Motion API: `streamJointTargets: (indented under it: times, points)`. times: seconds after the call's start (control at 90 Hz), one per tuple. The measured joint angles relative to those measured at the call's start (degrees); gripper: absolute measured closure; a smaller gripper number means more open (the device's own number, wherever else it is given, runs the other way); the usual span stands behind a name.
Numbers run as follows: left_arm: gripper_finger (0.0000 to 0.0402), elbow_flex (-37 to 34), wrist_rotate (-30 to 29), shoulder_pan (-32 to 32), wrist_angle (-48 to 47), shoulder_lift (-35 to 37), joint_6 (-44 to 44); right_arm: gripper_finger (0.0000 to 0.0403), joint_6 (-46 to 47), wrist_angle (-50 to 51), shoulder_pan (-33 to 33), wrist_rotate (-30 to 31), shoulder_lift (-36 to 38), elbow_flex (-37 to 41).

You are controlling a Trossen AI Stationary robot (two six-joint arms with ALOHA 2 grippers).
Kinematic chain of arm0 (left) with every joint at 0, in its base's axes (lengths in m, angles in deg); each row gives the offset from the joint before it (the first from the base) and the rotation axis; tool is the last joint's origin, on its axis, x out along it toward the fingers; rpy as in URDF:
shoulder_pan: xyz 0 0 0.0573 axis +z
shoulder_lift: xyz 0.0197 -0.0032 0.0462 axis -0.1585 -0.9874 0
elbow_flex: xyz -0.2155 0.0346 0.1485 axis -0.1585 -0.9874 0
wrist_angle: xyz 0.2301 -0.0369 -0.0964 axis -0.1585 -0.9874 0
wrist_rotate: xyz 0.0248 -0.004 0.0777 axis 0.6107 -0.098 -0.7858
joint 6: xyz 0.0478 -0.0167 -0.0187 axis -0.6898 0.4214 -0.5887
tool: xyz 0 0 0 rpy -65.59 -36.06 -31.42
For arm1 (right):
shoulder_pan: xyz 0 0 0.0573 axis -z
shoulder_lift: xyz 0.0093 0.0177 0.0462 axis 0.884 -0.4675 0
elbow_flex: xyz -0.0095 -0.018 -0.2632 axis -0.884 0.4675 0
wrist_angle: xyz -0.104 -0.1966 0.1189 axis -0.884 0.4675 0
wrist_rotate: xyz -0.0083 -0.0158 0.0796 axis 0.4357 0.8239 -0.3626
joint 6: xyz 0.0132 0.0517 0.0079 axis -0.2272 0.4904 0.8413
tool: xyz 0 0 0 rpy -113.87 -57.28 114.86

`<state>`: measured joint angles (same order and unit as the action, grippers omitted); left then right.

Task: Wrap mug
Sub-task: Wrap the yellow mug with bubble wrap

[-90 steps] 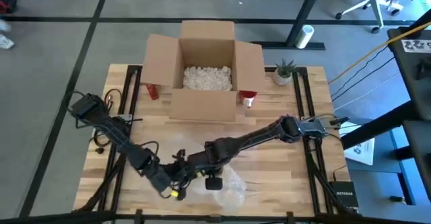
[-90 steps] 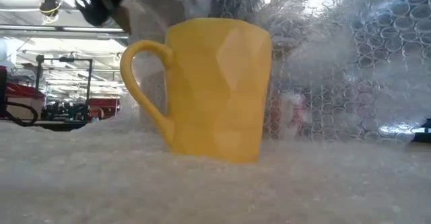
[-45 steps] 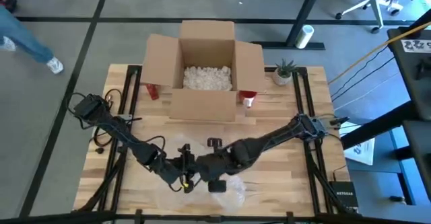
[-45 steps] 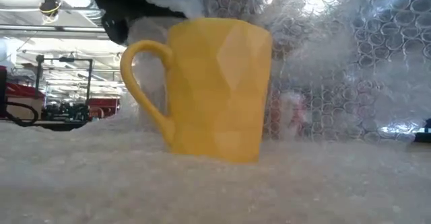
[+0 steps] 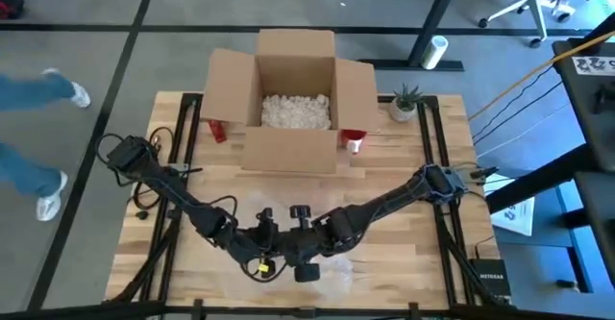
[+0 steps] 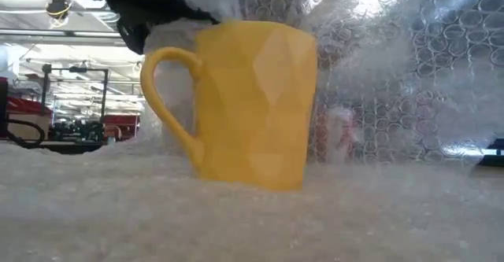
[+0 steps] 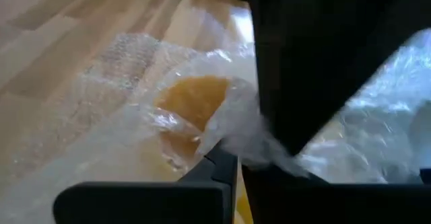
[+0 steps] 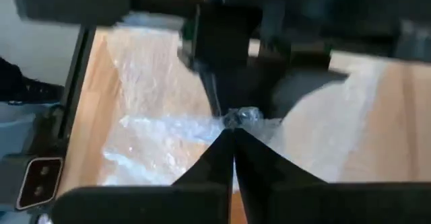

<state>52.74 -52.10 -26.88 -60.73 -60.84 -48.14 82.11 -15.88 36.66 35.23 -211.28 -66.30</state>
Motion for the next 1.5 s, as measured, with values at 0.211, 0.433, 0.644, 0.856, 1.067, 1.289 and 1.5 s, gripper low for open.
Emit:
streamJointTargets:
  times: [0.211,0.433,0.644,0.856,1.067,1.289,1.5]
  points:
    - [0.0402,0.1,-2.7,-1.0,-7.5,3.5,2.0,0.0403,1.7,0.8,0.0,-1.9,0.0,2.7]
    - [0.0402,0.1,-5.6,-4.2,-15.9,9.1,6.0,0.0403,1.8,2.2,0.1,-1.9,0.0,2.8]
    - [0.0402,0.1,-6.1,-8.5,-17.6,10.4,10.5,0.0403,1.7,1.7,1.7,-3.9,-0.4,4.2]
    - [0.0402,0.0,-7.6,-10.3,-12.7,7.0,11.6,0.0403,4.1,-4.2,4.0,-10.2,-0.6,13.9]
    - [0.0402,0.0,-8.1,-6.9,-5.9,1.7,8.5,0.0403,4.7,-9.7,4.5,-14.4,-0.5,16.4]
    - [0.0402,0.1,-8.1,-3.8,2.6,0.3,-0.3,0.0403,4.6,-8.1,4.0,-15.4,-0.1,11.6]
    - [0.0402,0.1,-6.4,-1.8,2.2,0.3,0.1,0.0403,4.7,-0.2,3.3,-14.0,-0.1,5.5]
